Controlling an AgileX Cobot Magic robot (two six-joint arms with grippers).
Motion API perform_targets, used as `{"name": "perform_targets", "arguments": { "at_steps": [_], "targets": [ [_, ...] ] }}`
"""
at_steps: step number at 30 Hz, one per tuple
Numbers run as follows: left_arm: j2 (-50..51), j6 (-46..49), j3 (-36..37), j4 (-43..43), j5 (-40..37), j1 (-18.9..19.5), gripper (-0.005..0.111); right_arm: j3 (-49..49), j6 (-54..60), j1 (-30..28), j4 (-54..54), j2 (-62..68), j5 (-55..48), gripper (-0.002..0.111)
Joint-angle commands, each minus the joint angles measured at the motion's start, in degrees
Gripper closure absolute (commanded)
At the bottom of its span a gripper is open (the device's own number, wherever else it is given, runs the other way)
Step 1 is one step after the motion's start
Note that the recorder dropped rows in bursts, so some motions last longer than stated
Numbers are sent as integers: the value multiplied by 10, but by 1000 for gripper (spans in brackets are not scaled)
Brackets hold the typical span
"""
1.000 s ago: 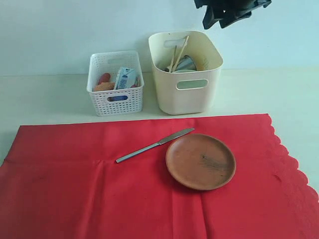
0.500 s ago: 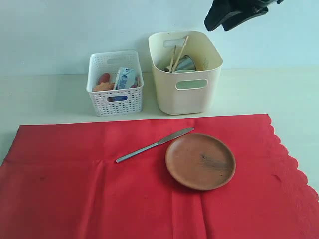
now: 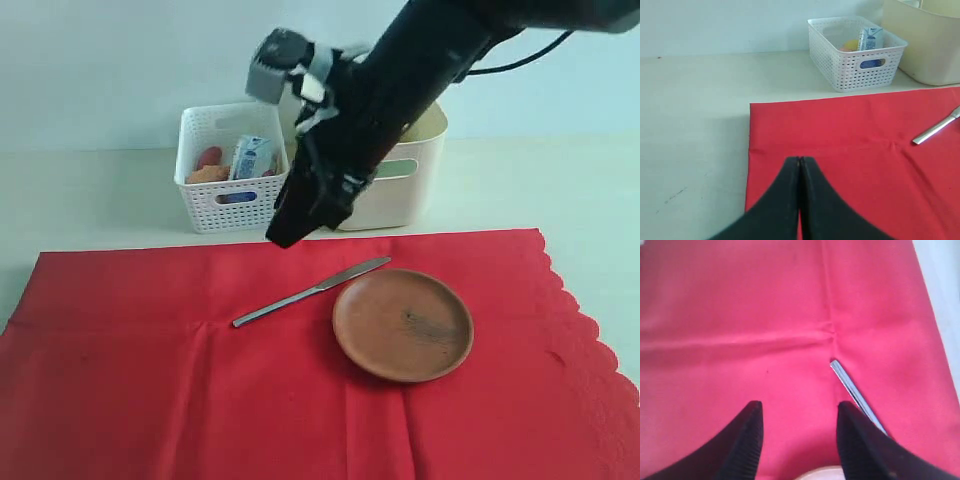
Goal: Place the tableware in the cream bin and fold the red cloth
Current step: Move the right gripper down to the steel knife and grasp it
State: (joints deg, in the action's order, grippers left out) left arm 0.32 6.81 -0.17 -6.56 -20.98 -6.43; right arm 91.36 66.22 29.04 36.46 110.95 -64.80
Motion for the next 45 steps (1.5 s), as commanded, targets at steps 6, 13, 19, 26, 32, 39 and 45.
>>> {"name": "perform_targets", "arguments": {
  "at_steps": [6,13,19,26,32,39,45],
  "targets": [
    [-3,0,2,0,5,2,107,-3,9,69,-211,92,127,62],
    [-3,0,2,0,5,2,107,34,-25,69,-268,151,121,62],
    [-3,0,2,0,5,2,107,98,-36,69,-286,201,64,62],
    [-3,0,2,0,5,2,107,126,-49,69,-293,225,63,62],
    [-3,0,2,0,5,2,107,130,-49,69,-300,236,65,62],
    [-3,0,2,0,5,2,107,130,-49,69,-315,244,65,62],
    [-3,0,2,0,5,2,107,130,-49,69,-326,254,65,66]
  ]
}}
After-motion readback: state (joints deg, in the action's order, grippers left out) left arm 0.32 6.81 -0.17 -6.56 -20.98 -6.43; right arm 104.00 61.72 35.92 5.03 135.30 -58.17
